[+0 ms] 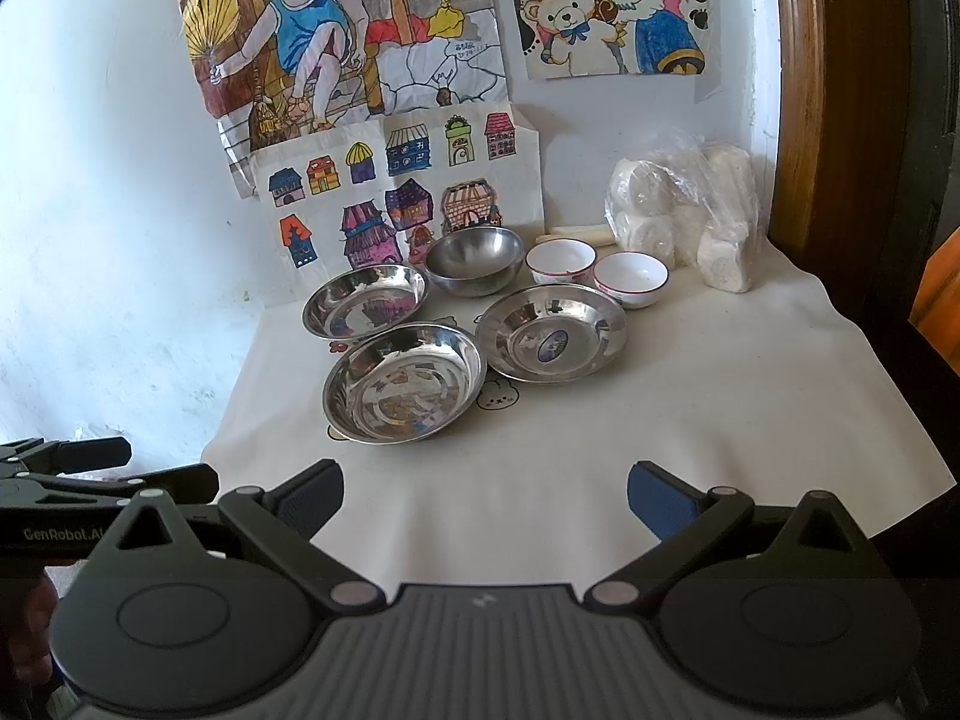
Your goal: Organize plates and bowls
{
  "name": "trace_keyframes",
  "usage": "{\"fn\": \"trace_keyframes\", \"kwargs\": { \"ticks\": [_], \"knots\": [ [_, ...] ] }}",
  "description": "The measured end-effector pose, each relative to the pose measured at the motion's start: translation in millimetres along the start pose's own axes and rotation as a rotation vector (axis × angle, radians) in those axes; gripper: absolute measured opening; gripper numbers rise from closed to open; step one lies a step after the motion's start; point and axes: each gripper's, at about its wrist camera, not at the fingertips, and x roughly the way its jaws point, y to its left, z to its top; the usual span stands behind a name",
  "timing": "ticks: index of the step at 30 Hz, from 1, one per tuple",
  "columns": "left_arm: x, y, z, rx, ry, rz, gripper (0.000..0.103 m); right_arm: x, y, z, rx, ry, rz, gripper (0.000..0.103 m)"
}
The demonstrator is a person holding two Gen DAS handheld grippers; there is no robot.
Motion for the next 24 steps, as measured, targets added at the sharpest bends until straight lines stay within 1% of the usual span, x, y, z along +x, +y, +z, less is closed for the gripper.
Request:
{"fn": "trace_keyframes", "kwargs": {
  "ticks": [24],
  "knots": [
    [1.5,-2.8,-2.3,0.002,0.005,0.001,0.102,-3.1,-1.3,-1.2,0.003,-0.003,-0.001,0.103]
  ]
}}
